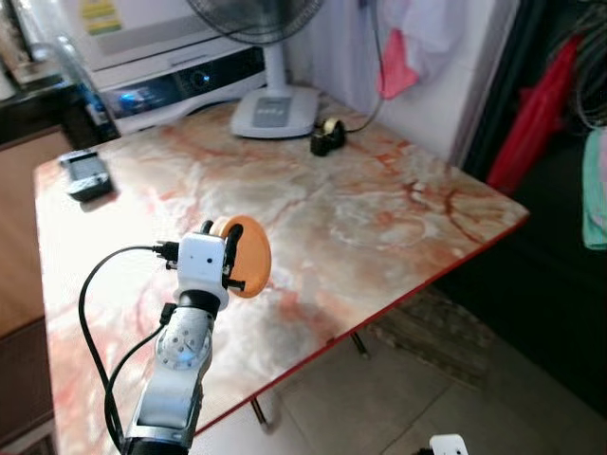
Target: Restocking fridge
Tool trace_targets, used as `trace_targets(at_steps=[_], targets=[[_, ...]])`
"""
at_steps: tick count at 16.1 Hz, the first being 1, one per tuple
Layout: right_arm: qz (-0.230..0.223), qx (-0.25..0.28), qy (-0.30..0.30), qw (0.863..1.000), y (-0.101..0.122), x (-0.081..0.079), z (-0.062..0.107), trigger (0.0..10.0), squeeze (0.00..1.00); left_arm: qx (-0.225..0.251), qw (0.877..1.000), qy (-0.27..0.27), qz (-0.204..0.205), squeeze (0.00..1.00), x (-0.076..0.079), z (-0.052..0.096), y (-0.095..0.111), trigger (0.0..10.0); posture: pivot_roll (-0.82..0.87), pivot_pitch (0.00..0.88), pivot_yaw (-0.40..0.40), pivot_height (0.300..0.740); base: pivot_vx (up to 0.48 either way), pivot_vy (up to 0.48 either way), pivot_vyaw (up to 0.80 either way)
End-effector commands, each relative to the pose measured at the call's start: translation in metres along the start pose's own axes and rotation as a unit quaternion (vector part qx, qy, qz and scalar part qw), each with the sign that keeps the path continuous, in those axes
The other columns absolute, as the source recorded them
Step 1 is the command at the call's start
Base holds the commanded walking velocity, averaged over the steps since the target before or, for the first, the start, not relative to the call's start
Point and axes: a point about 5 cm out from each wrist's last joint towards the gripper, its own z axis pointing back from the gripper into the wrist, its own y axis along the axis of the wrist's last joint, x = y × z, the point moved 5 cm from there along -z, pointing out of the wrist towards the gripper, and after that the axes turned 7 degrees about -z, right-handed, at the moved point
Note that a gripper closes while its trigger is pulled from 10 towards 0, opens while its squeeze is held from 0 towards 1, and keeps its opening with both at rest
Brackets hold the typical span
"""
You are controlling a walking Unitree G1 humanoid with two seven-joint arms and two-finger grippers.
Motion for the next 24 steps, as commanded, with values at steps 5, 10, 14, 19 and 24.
trace_targets(at_steps=[5,10,14,19,24], targets=[[-0.003,-0.003,0.001,1.0,0.0,-0.004,-0.001,10.0,0.0,0.003,1.0,0.016,-0.016,0.0,-0.007,-0.001,0.0,10.0,-0.05,0.0,0.062,0.74,0.0,0.0,-0.8],[-0.003,0.0,0.004,1.0,0.002,-0.008,-0.001,10.0,0.0,0.009,1.0,0.014,-0.007,0.0,-0.005,-0.005,0.003,10.0,-0.05,0.0,0.056,0.74,0.0,-0.158,-0.8],[-0.004,0.001,0.006,1.0,0.003,-0.011,-0.002,10.0,0.0,0.009,1.0,0.009,-0.003,0.0,-0.003,-0.005,0.002,10.0,-0.06,0.0,0.057,0.74,0.0,0.0,-0.8],[0.0,-0.001,0.005,1.0,0.003,-0.012,-0.002,10.0,0.0,0.013,1.0,0.003,0.006,0.0,0.001,-0.005,0.003,10.0,-0.06,0.0,0.04,0.74,0.0,0.0,-0.8],[0.003,0.002,0.002,1.0,0.006,-0.01,-0.003,10.0,0.0,0.021,1.0,-0.005,0.017,0.0,0.008,-0.01,0.008,10.0,-0.07,0.0,0.018,0.74,0.0,0.0,-0.8]])
